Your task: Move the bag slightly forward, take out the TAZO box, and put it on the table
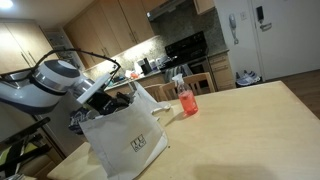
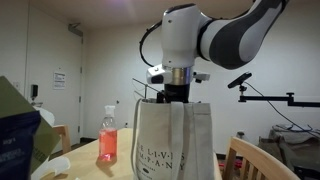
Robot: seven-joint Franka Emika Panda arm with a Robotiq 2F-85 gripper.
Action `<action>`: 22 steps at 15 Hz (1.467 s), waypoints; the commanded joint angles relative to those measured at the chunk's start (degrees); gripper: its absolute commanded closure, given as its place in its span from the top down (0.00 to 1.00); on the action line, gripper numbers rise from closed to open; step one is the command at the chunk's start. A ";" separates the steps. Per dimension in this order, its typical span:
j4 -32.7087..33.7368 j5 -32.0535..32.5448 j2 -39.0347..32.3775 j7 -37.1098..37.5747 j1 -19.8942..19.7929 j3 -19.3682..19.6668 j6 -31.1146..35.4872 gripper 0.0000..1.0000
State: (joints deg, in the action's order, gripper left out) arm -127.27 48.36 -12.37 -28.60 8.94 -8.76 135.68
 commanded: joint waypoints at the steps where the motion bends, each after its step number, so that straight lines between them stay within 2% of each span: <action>1: -0.39 1.35 0.10 2.18 -0.46 0.37 0.60 1.00; 22: -2.61 0.69 2.21 3.04 0.28 -0.30 -0.38 1.00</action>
State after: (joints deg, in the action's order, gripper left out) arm -127.64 48.36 -12.60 -27.72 8.90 -8.58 135.68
